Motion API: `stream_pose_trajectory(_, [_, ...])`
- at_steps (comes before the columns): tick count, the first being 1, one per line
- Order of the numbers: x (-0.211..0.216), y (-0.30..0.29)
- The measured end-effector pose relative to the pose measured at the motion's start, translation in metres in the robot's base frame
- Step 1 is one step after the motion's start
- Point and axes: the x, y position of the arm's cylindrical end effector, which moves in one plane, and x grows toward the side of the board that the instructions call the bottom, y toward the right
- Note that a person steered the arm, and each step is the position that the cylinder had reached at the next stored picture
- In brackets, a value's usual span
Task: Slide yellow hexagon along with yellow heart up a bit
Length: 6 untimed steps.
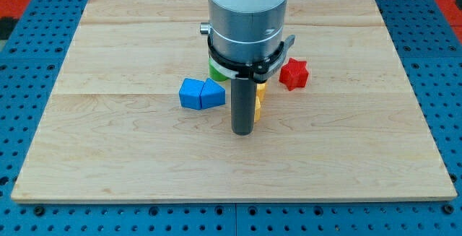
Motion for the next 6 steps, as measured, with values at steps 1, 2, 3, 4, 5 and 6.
stream_pose_trajectory(1, [-0.011,0.001])
stream_pose_trajectory(2, [-0.012,-0.012])
stream_pose_trajectory(3, [-0.012,-0.033])
stream_pose_trajectory(4, [-0.016,-0.025])
stream_pose_trajectory(5, [-0.024,-0.013])
stream_pose_trajectory(6, [-0.032,-0.003])
